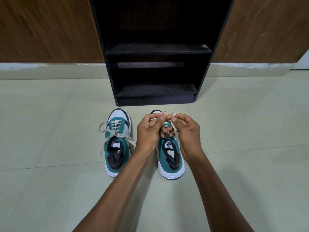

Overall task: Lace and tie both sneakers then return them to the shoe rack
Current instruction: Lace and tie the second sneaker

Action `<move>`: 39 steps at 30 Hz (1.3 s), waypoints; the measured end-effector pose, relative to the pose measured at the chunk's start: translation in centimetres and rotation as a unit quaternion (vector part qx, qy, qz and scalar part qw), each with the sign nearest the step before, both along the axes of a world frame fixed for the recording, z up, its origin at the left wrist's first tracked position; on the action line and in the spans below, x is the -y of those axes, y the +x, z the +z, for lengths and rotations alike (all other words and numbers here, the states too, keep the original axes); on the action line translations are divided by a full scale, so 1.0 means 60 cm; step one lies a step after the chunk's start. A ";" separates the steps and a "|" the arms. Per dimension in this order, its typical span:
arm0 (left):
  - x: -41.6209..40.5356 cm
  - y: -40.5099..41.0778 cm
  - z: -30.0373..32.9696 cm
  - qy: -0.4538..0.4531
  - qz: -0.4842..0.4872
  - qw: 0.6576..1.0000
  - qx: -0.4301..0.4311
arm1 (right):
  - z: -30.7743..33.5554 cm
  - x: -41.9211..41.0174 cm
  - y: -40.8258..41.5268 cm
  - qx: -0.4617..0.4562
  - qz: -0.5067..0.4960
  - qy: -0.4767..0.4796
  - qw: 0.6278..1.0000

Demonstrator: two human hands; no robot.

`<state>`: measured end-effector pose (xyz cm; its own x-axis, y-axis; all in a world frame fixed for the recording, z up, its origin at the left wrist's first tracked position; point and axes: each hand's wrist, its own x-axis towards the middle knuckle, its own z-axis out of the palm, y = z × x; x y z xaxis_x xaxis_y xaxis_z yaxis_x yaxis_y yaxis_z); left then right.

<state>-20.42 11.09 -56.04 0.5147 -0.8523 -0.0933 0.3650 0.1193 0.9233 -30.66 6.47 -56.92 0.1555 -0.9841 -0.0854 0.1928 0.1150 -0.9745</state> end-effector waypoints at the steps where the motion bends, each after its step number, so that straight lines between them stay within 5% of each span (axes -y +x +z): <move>1: 0.000 0.000 0.000 0.001 0.005 1.000 0.002 | 0.000 0.001 0.001 0.008 -0.007 0.015 1.000; 7: -0.005 -0.002 0.009 0.028 -0.007 1.000 -0.009 | -0.003 0.001 0.000 0.071 0.052 0.057 0.994; 11: -0.004 0.002 0.022 0.047 -0.018 0.993 -0.105 | 0.001 0.009 -0.011 0.092 0.108 0.067 0.988; 18: -0.013 0.004 0.008 0.019 -0.059 0.998 -0.023 | 0.003 0.012 -0.008 -0.037 0.068 0.033 0.996; 21: -0.007 0.016 -0.013 -0.010 -0.064 0.978 0.199 | -0.004 0.024 0.000 -0.079 0.007 0.055 0.995; 24: -0.001 0.036 -0.030 -0.089 -0.073 0.867 0.485 | -0.010 0.025 0.002 -0.085 -0.005 0.070 0.994; 27: -0.005 0.039 -0.042 -0.126 -0.084 0.776 0.612 | -0.016 0.024 0.004 -0.081 -0.023 0.070 0.994; 29: -0.009 0.035 -0.046 -0.117 -0.069 0.764 0.631 | -0.019 0.025 0.006 -0.083 -0.039 0.052 0.994; 32: -0.008 0.029 -0.035 -0.030 -0.056 0.815 0.576 | -0.021 0.027 0.005 -0.049 -0.037 0.051 0.997; 36: 0.006 0.026 -0.004 0.081 -0.098 0.959 0.254 | -0.010 0.017 -0.004 -0.014 -0.005 -0.010 1.000; 39: 0.012 0.033 0.010 0.146 -0.104 0.976 0.125 | -0.010 -0.003 -0.011 -0.088 -0.006 -0.157 0.984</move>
